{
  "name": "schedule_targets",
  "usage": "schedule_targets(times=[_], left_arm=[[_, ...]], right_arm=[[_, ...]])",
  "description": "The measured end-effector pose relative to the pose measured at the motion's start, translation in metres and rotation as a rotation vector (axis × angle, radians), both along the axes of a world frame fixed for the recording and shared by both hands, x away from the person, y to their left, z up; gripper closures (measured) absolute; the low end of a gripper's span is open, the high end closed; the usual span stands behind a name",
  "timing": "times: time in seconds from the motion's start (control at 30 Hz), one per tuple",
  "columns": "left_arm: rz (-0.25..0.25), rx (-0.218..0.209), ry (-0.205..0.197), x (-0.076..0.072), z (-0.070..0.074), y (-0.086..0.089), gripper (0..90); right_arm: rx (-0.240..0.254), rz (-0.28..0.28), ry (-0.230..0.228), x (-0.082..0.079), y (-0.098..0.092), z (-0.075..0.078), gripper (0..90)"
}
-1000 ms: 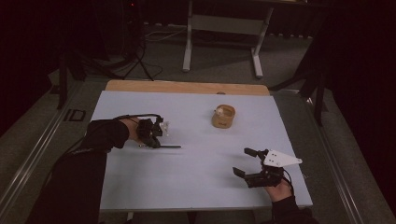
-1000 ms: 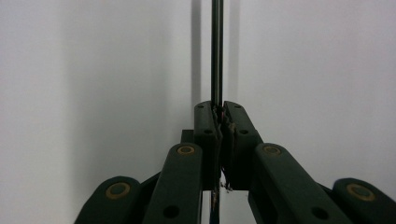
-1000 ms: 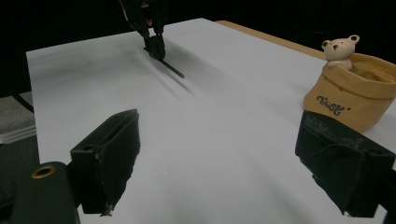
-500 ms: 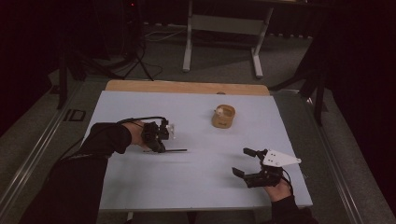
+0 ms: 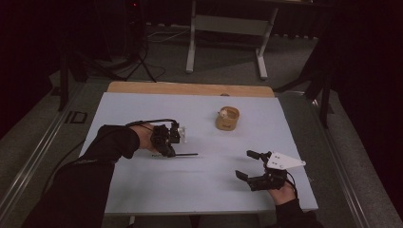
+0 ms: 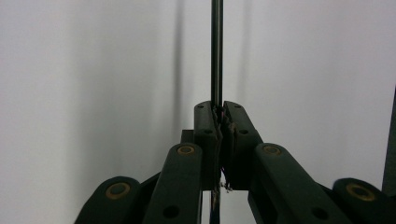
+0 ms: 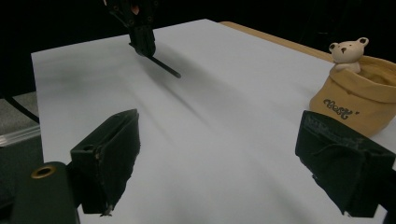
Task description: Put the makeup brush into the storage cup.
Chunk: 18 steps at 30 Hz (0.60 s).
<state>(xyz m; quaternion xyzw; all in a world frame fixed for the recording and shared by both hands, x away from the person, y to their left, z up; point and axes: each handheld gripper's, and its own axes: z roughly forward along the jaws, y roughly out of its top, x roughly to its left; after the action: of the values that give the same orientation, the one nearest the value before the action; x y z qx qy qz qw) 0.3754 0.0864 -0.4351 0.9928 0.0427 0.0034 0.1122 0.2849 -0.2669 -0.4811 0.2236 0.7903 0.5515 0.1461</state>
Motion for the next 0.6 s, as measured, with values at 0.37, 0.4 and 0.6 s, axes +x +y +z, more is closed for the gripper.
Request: schedule_targets(times=[0.37,0.4,0.6], left_arm=[[0.002,-0.024,0.032,-0.004,0.009,-0.019,85.8],[0.004,-0.021,0.027,-0.004,0.01,-0.022,85.8],[-0.002,-0.025,0.019,-0.006,0.014,-0.033,85.8]], right_arm=[[-0.01,-0.004,-0.002,0.0,0.001,0.002,13.8],[-0.01,-0.004,-0.005,0.0,0.001,0.002,13.8],[-0.014,-0.002,-0.008,-0.001,0.0,0.003,13.9]])
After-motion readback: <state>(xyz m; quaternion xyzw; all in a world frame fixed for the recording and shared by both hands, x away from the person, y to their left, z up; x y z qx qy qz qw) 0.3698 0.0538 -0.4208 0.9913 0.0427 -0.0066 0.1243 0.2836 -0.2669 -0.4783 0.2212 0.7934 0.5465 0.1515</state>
